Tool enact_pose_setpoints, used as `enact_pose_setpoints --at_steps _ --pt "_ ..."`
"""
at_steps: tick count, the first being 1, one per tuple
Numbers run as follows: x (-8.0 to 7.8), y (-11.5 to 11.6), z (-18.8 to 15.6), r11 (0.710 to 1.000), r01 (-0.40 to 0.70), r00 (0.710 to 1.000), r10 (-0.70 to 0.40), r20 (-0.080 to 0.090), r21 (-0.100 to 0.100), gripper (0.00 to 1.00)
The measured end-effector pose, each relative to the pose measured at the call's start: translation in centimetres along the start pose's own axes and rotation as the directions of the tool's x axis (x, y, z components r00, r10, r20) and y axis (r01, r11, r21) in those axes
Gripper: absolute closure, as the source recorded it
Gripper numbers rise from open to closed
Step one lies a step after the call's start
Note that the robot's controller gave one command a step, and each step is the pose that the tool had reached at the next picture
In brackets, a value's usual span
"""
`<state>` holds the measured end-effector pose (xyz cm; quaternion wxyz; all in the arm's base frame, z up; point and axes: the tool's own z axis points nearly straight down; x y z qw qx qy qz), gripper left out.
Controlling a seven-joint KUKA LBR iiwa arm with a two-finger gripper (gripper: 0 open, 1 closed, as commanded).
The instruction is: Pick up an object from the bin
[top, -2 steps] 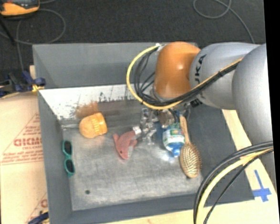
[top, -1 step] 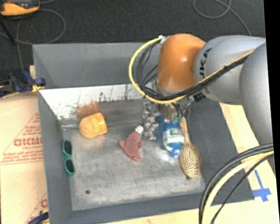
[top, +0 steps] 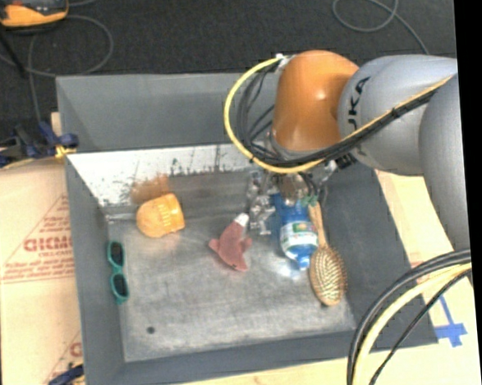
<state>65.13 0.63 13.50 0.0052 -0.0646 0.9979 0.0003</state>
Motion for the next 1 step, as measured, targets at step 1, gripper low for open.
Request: enact_pose_setpoints --at_steps 1 --pt "0.06 0.01 -0.58 1.0 0.0 1.0 0.0 -0.002 0.0 1.0"
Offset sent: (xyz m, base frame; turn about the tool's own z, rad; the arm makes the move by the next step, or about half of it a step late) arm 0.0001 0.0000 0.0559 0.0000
